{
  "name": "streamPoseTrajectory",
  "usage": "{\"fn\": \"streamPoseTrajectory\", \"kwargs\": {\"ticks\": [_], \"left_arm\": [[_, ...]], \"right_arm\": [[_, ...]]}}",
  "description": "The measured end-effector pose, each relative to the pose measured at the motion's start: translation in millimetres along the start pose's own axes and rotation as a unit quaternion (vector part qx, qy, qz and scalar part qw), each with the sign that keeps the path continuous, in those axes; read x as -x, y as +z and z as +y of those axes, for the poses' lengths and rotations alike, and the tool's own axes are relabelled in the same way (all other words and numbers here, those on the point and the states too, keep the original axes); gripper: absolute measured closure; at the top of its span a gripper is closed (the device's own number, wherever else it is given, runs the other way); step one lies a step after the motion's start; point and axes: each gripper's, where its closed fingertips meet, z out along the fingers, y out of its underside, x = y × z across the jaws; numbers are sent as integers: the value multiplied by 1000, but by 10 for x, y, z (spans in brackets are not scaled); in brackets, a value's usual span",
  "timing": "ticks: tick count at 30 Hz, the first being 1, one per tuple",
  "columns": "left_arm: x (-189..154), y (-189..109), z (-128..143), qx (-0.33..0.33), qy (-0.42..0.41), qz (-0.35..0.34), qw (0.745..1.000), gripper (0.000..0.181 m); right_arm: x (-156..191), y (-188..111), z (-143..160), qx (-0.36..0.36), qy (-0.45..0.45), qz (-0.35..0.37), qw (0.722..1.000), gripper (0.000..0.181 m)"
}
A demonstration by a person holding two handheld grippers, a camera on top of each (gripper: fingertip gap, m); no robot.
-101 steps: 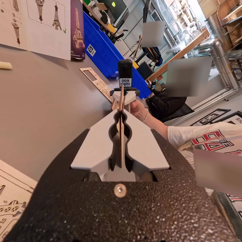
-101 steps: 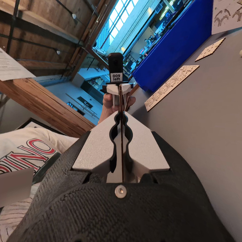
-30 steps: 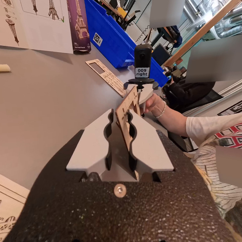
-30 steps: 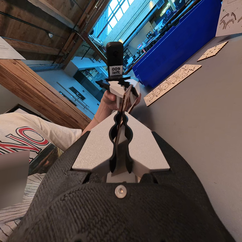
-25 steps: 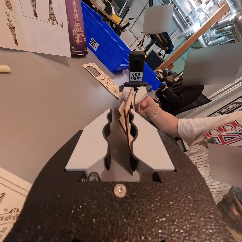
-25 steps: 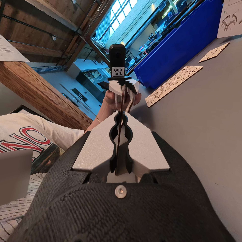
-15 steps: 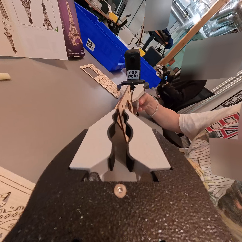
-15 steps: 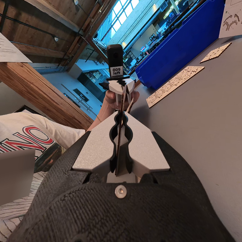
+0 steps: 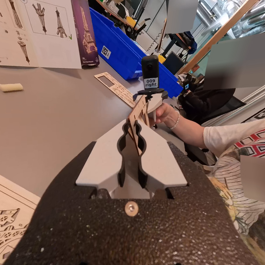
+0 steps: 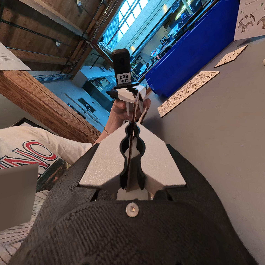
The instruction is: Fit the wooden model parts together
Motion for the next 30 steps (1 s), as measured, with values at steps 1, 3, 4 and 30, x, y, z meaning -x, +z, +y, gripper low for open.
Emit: {"fn": "streamPoseTrajectory", "kwargs": {"ticks": [1, 3, 4, 30], "left_arm": [[-14, -14, -28, -5, 1, 0, 1000, 173], [41, -60, -117, -23, 4, -30, 999, 166], [80, -83, -146, -26, 10, -51, 998, 166], [684, -108, 492, 235, 118, -275, 925, 144]], "right_arm": [[2, 1, -2, 0, 0, -1, 1000, 181], [1, -2, -5, -2, -3, 2, 1000, 181], [-14, -2, -7, -3, -3, 7, 1000, 180], [-431, 31, 324, 85, 67, 143, 984, 178]]}}
